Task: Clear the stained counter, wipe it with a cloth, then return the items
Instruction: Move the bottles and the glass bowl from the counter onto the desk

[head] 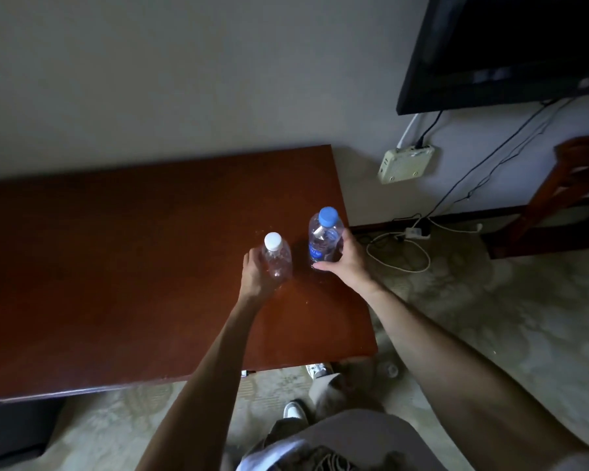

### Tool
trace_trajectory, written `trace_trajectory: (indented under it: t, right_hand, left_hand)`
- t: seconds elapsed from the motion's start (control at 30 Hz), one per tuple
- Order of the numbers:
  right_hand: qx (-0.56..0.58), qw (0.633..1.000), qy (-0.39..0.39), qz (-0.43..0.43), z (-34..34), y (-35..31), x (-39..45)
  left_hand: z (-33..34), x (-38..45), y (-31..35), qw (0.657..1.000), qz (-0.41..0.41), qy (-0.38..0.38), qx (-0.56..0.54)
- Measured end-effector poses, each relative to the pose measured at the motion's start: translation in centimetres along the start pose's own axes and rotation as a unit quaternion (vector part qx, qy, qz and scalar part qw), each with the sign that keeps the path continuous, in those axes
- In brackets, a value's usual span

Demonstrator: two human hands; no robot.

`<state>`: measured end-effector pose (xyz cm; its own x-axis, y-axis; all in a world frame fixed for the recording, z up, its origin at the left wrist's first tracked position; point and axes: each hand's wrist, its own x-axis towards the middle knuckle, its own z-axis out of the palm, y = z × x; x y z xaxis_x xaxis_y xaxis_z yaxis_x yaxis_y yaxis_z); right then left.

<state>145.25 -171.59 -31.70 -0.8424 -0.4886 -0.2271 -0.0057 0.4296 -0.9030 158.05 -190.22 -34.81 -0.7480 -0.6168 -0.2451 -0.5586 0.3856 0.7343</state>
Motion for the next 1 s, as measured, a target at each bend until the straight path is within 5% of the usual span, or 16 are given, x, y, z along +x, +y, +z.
trace_trajectory:
  t: [0.23, 0.47, 0.6, 0.73, 0.87, 1.0]
  right_hand:
    - [0.022, 0.995, 0.082, 0.047, -2.5, 4.8, -6.8]
    - [0.098, 0.956, 0.148, 0.232, -6.9, 15.6, -23.2]
    - [0.147, 0.875, 0.195, 0.418, -8.2, 23.3, -36.4]
    - [0.250, 0.776, 0.272, 0.512, -9.5, 26.7, -47.0]
    - [0.381, 0.688, 0.348, 0.510, -10.9, 30.6, -54.0]
    - [0.389, 0.647, 0.387, 0.530, -15.7, 34.4, -55.3]
  left_hand:
    - [-3.4, -7.5, -0.9, 0.985, -0.076, 0.013, -0.154]
    - [2.4, -18.0, 0.7, 0.957, -0.066, -0.203, -0.198]
    - [10.4, -21.4, 2.4, 0.908, -0.147, -0.381, -0.095]
    - [18.7, -23.9, 6.5, 0.848, -0.146, -0.507, 0.056]
    - [26.7, -24.8, 11.2, 0.823, -0.092, -0.547, 0.126]
    - [33.8, -25.5, 15.0, 0.823, -0.071, -0.538, 0.172]
